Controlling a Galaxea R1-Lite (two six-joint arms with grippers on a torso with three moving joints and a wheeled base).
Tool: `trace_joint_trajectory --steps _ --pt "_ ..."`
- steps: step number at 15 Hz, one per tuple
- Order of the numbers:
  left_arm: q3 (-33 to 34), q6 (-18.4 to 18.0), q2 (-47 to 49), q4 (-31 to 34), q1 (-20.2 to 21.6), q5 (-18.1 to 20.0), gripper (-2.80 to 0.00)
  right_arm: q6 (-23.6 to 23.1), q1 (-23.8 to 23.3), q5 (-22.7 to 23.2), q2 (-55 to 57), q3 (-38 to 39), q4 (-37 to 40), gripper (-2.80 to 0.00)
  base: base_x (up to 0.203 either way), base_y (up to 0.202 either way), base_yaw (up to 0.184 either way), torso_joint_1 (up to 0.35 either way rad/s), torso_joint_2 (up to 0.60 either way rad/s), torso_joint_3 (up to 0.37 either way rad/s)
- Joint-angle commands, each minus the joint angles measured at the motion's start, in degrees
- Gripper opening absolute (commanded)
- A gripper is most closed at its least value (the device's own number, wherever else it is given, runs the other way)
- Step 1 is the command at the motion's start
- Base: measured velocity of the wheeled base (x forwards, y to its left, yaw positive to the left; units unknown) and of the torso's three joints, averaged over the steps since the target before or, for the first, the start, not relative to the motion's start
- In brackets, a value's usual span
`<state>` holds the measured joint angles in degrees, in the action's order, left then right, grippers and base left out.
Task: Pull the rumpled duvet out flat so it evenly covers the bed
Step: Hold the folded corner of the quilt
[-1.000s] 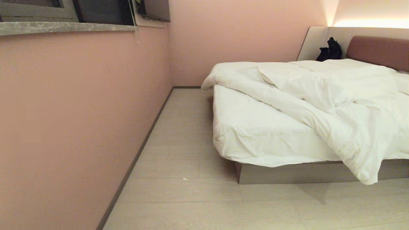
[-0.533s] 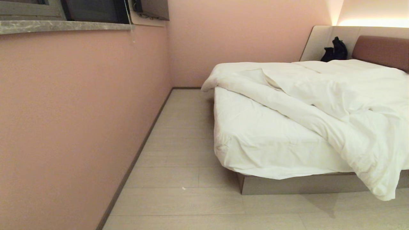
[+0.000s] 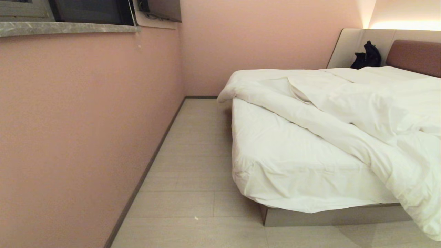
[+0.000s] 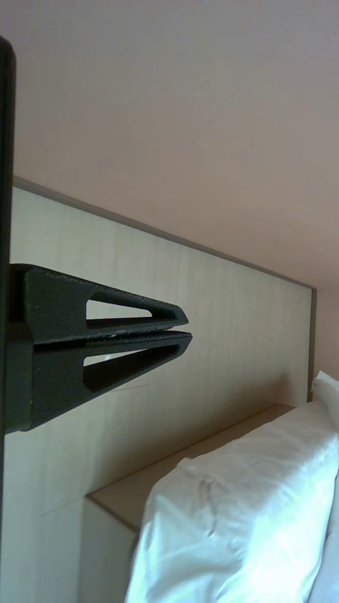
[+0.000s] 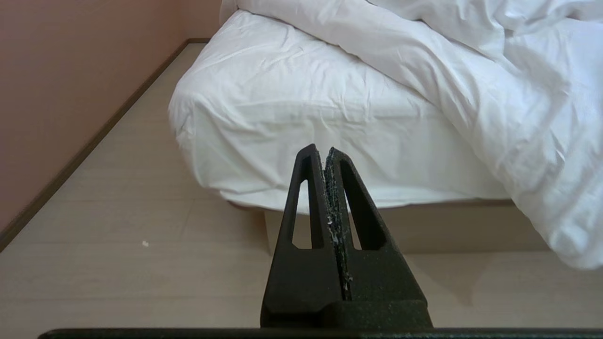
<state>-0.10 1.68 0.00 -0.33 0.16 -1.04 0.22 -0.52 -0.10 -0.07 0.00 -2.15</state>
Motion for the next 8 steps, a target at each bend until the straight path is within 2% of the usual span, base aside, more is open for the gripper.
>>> trace_joint_trajectory --steps 1,8 --pt "0.01 -0.01 0.0 -0.02 0.02 -0.02 -2.8 0.05 0.0 0.01 0.07 0.0 -0.05 -2.8 0.193 0.0 -0.002 -0.001 0.01 0.002" --pt "0.01 -0.01 0.0 -0.02 0.02 -0.02 -2.8 -0.04 0.0 0.01 0.07 0.0 -0.05 -2.8 0.197 0.0 0.001 0.001 0.0 0.002"
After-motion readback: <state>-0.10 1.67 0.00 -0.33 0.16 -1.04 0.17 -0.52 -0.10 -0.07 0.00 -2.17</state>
